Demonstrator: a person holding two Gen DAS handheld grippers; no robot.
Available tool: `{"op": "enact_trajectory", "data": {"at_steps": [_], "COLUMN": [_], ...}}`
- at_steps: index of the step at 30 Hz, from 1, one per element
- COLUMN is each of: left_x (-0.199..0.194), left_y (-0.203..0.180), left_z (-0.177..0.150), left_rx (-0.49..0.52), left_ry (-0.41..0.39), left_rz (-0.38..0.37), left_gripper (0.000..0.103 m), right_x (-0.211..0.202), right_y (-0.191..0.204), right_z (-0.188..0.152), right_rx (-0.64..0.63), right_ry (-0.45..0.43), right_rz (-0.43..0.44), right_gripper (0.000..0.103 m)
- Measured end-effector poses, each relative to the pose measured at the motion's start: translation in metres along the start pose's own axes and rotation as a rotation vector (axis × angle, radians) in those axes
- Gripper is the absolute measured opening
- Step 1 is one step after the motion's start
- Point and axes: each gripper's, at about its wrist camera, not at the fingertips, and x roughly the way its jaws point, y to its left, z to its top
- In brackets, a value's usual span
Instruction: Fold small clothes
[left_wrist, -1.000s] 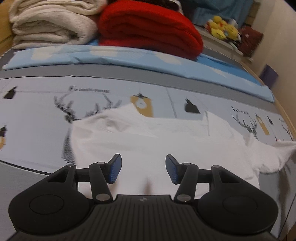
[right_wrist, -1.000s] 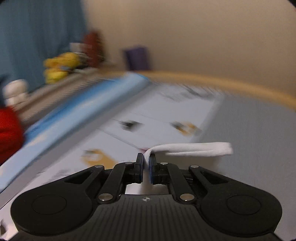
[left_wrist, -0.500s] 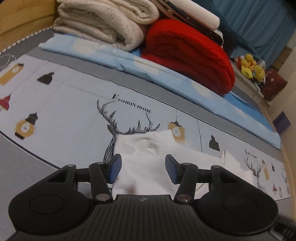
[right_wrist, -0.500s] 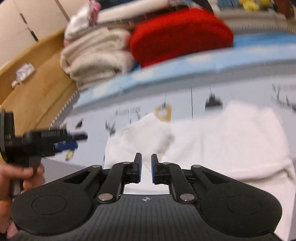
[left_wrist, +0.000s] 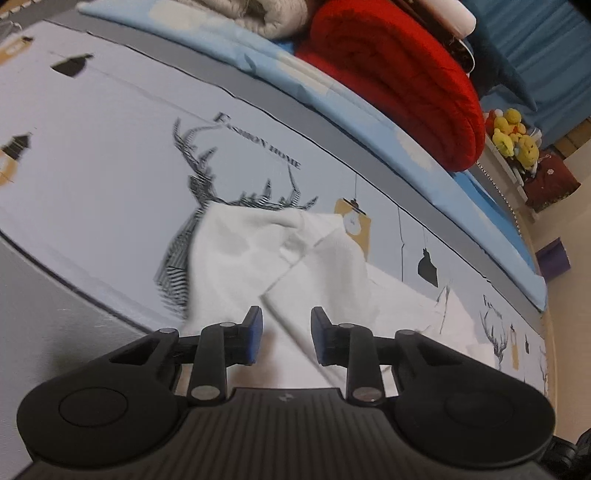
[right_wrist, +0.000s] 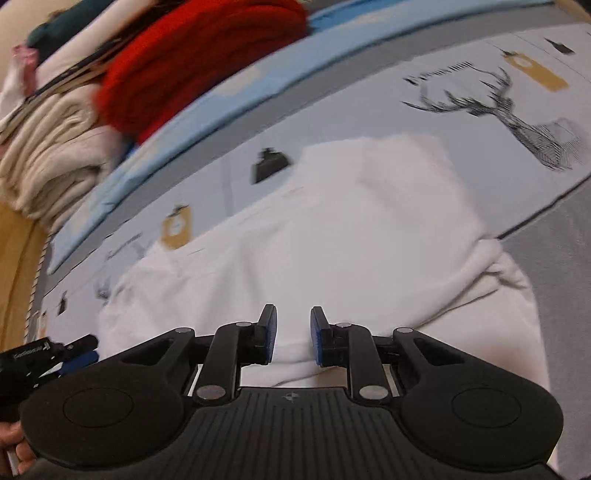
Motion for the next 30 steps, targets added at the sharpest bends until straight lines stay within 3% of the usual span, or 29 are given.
{"op": "enact_trajectory", "data": {"at_steps": [8, 14, 15, 16, 19, 23, 26, 28, 30], "left_x": [0.044, 0.054, 0.052, 0.05, 0.026, -0.032, -0.062, -0.061, -0.045], "left_y": [0.002, 0.001, 0.0, -0.003, -0.014, -0.028, -0.028, -0.017, 0.001], "left_z": [0.009, 0.01, 0.01, 0.01, 0.009, 0.001, -0.015, -0.023, -0.026], "left_rx": [-0.083, -0.091, -0.081, -0.062, -0.003, 0.005, 0.034, 0.008, -0.041], "left_ry": [0.026, 0.032, 0.027, 0.022, -0.039, -0.136, -0.166, -0.12, -0.008], "left_rz": [0.035, 0.067, 0.067, 0.059, 0.061, 0.027, 0.062, 0.111, 0.127], "left_gripper": [0.032, 0.031, 0.025, 0.006, 0.006, 0.006, 0.007, 0.009, 0.013], "right_x": [0.027, 0.031, 0.031, 0.029, 0.026, 0.015, 0.009, 0.006, 0.004], "right_y": [-0.041, -0.053, -0.052, -0.052, -0.052, -0.052, -0.058, -0.064, -0.071], "right_z": [0.01, 0.013, 0.013, 0.013, 0.014, 0.014, 0.01, 0.006, 0.002], "right_rx": [0.126, 0.184, 0.184, 0.186, 0.192, 0.191, 0.205, 0.228, 0.249], "right_ry": [0.072, 0.09, 0.09, 0.09, 0.088, 0.063, 0.059, 0.066, 0.071], "right_rz": [-0.116, -0.116, -0.118, -0.118, -0.123, -0.124, -0.154, -0.179, -0.192], "right_gripper": [0.022, 0.019, 0.019, 0.019, 0.019, 0.021, 0.022, 0.023, 0.024]}}
